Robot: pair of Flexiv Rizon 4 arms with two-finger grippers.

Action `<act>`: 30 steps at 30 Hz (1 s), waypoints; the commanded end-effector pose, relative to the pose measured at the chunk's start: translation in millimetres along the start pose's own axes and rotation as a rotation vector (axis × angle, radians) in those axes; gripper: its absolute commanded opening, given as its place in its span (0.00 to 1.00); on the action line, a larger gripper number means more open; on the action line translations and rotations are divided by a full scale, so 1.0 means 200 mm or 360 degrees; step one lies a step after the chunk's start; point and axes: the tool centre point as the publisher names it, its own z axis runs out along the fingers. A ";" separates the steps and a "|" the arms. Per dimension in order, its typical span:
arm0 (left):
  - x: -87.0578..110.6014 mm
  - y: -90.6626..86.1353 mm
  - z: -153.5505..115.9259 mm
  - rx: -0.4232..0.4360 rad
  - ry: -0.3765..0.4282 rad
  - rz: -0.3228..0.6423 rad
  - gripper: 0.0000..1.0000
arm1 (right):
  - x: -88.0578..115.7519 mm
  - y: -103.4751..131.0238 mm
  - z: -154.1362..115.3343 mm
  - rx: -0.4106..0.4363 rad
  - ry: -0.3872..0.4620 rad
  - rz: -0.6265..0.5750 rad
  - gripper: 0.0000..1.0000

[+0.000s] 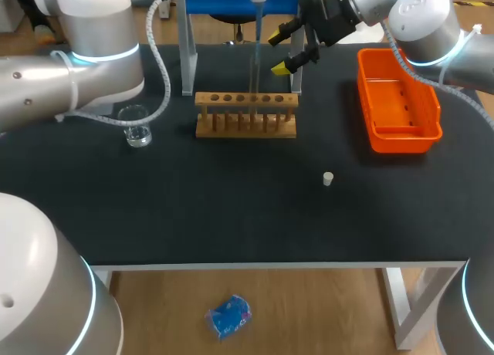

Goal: Invert the test tube, pick up the pipette, mount the tip to pipette, aspirate from beaker and dispense into the tube, eject the tip, return the pipette, and cap with the stopper.

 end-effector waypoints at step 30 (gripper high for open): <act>-0.08 0.04 -0.07 0.0066 -0.0186 0.0102 0.00 | 0.00 0.00 0.00 0.0004 0.0005 0.0000 1.00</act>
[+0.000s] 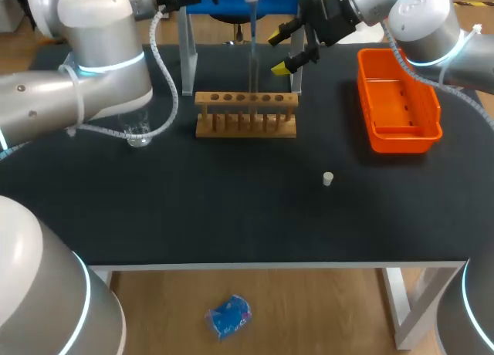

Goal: Invert the test tube, pick up the pipette, mount the tip to pipette, aspirate from beaker and dispense into the tube, eject the tip, return the pipette, and cap with the stopper.

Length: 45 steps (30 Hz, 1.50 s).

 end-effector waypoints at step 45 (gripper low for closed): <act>0.04 0.06 0.03 -0.0075 0.0033 -0.0049 0.00 | 0.00 0.00 0.00 0.0004 0.0004 0.0000 1.00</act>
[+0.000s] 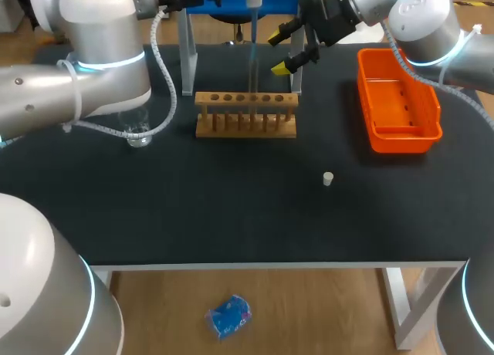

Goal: Invert the test tube, pick up the pipette, mount the tip to pipette, aspirate from beaker and dispense into the tube, eject the tip, return the pipette, and cap with the stopper.

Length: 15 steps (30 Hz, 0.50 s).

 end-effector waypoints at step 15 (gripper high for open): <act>0.01 0.10 0.02 0.0025 0.0012 -0.0046 0.00 | 0.00 0.00 0.00 0.0004 0.0005 0.0000 1.00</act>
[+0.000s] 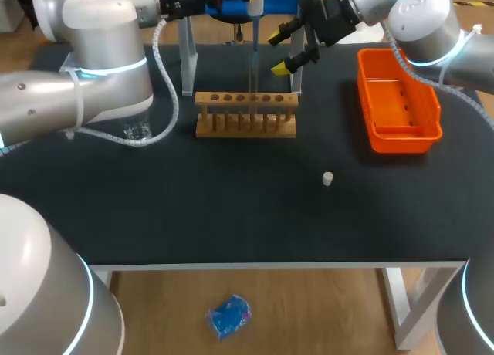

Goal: Invert the test tube, pick up the pipette, mount the tip to pipette, aspirate from beaker and dispense into the tube, eject the tip, return the pipette, and cap with the stopper.

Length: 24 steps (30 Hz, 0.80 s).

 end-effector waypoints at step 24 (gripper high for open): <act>0.00 0.09 0.01 -0.0004 -0.0001 -0.0053 0.00 | 0.00 0.00 0.00 0.0004 0.0005 0.0000 1.00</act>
